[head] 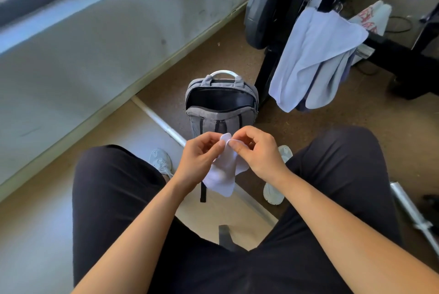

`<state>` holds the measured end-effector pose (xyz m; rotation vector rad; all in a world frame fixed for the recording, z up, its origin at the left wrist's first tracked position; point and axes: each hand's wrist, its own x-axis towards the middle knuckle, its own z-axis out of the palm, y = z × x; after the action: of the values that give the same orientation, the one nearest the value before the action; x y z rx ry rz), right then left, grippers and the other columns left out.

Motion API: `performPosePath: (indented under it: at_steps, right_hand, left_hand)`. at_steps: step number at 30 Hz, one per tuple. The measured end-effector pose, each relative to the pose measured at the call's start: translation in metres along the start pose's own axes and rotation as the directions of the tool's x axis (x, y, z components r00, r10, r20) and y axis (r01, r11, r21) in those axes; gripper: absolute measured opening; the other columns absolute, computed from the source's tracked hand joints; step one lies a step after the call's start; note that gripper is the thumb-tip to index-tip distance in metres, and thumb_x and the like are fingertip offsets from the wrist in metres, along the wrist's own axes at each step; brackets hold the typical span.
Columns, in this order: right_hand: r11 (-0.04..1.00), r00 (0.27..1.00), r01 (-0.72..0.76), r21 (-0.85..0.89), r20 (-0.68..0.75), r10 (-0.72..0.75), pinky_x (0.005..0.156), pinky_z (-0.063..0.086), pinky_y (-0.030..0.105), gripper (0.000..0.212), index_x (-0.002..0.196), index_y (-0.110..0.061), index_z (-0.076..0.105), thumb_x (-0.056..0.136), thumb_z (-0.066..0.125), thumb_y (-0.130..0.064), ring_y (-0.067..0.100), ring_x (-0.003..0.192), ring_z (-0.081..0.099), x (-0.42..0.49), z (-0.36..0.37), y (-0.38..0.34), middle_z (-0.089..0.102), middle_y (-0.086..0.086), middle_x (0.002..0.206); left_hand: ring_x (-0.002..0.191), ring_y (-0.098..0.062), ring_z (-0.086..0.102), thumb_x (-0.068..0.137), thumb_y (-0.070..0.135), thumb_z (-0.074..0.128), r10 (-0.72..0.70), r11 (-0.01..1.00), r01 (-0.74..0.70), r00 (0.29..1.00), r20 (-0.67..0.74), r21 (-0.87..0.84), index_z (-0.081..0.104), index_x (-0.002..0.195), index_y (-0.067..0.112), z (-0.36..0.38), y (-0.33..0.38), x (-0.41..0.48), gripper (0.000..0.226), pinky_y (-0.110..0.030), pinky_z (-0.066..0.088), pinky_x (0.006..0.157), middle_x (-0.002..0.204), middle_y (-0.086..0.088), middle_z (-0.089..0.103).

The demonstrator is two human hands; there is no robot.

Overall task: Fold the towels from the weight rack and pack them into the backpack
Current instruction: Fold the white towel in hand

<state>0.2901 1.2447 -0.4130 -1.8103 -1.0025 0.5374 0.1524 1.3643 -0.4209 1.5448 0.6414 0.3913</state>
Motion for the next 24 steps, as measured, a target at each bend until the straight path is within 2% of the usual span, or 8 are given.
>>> performPosePath:
  at_steps: [4,8,11,14,16,18,21,24]
  right_hand:
    - [0.995,0.995,0.090,-0.041,-0.050,-0.092,0.070,0.050,0.013,0.006,0.090,-0.015,0.067,0.093,0.070,-0.020,0.008,0.085,0.061,0.003,0.002,0.000,0.060,-0.005,0.101]
    - [1.000,0.997,-0.019,0.009,0.077,0.019,0.079,0.058,0.026,0.018,0.116,-0.025,0.063,0.097,0.064,-0.028,0.013,0.089,0.067,0.005,0.000,0.004,0.066,-0.012,0.114]
    - [0.999,0.973,-0.049,-0.002,0.224,0.048,0.090,0.053,0.016,0.027,0.128,-0.030,0.062,0.101,0.057,-0.029,0.003,0.110,0.063,0.004,-0.004,0.003,0.068,-0.013,0.118]
    - [0.998,0.968,-0.032,-0.047,0.246,0.043,0.081,0.054,0.018,0.016,0.110,-0.025,0.072,0.100,0.060,-0.027,0.005,0.098,0.065,0.006,-0.011,0.004,0.070,-0.011,0.101]
    - [0.995,0.972,-0.012,-0.095,0.234,0.034,0.075,0.054,0.021,0.010,0.101,-0.022,0.072,0.098,0.063,-0.025,0.007,0.091,0.064,0.007,-0.016,0.004,0.068,-0.009,0.093]
    - [0.989,0.972,0.012,-0.147,0.233,0.023,0.072,0.054,0.019,0.008,0.099,-0.021,0.070,0.098,0.064,-0.024,0.007,0.088,0.063,0.006,-0.019,0.003,0.067,-0.009,0.090]
    - [0.988,0.977,0.018,-0.156,0.214,0.016,0.071,0.054,0.020,0.008,0.100,-0.019,0.067,0.099,0.062,-0.025,0.008,0.086,0.063,0.003,-0.022,0.000,0.068,-0.006,0.089]
    - [0.994,0.986,0.014,-0.111,0.164,0.005,0.072,0.053,0.022,0.008,0.101,-0.017,0.065,0.100,0.061,-0.023,0.011,0.085,0.063,0.003,-0.027,-0.003,0.067,-0.004,0.088]
  left_hand:
    - [0.085,-0.017,0.069,0.101,0.021,0.064,0.031,0.999,-0.031,0.999,0.025,0.023,0.075,0.106,0.010,0.002,0.002,-0.001,0.016,-0.034,0.055,0.078,0.095,-0.012,0.076]
    - [0.079,-0.007,0.065,0.101,0.016,0.063,0.069,0.996,-0.071,0.997,0.037,0.059,0.075,0.103,0.009,0.001,0.004,-0.001,0.013,-0.022,0.052,0.073,0.087,-0.002,0.075]
    - [0.078,-0.011,0.067,0.101,0.017,0.064,0.072,0.991,-0.078,0.996,0.058,0.106,0.076,0.102,0.013,-0.001,0.001,-0.001,0.012,-0.027,0.055,0.071,0.086,0.000,0.075]
    - [0.080,-0.021,0.072,0.100,0.017,0.067,0.047,0.993,-0.054,0.997,0.068,0.108,0.077,0.102,0.012,-0.001,0.002,-0.002,0.012,-0.032,0.058,0.071,0.088,-0.006,0.077]
    - [0.075,-0.017,0.070,0.098,0.011,0.067,0.002,0.993,-0.013,0.995,0.095,0.118,0.076,0.098,0.011,-0.001,0.003,-0.001,0.008,-0.029,0.056,0.068,0.084,-0.005,0.076]
    - [0.070,-0.010,0.065,0.093,0.008,0.068,-0.042,0.984,0.015,0.988,0.148,0.178,0.072,0.092,0.010,-0.001,-0.001,-0.001,0.004,-0.031,0.054,0.066,0.078,-0.002,0.072]
    - [0.068,-0.013,0.061,0.084,0.013,0.067,-0.062,0.945,-0.006,0.978,0.197,0.328,0.064,0.086,0.015,0.001,-0.010,-0.003,0.004,-0.051,0.054,0.067,0.077,-0.006,0.068]
    - [0.065,-0.010,0.058,0.087,0.010,0.067,-0.030,0.922,-0.028,0.989,0.142,0.387,0.054,0.084,0.024,0.005,-0.013,-0.005,0.019,-0.048,0.054,0.065,0.075,0.004,0.064]
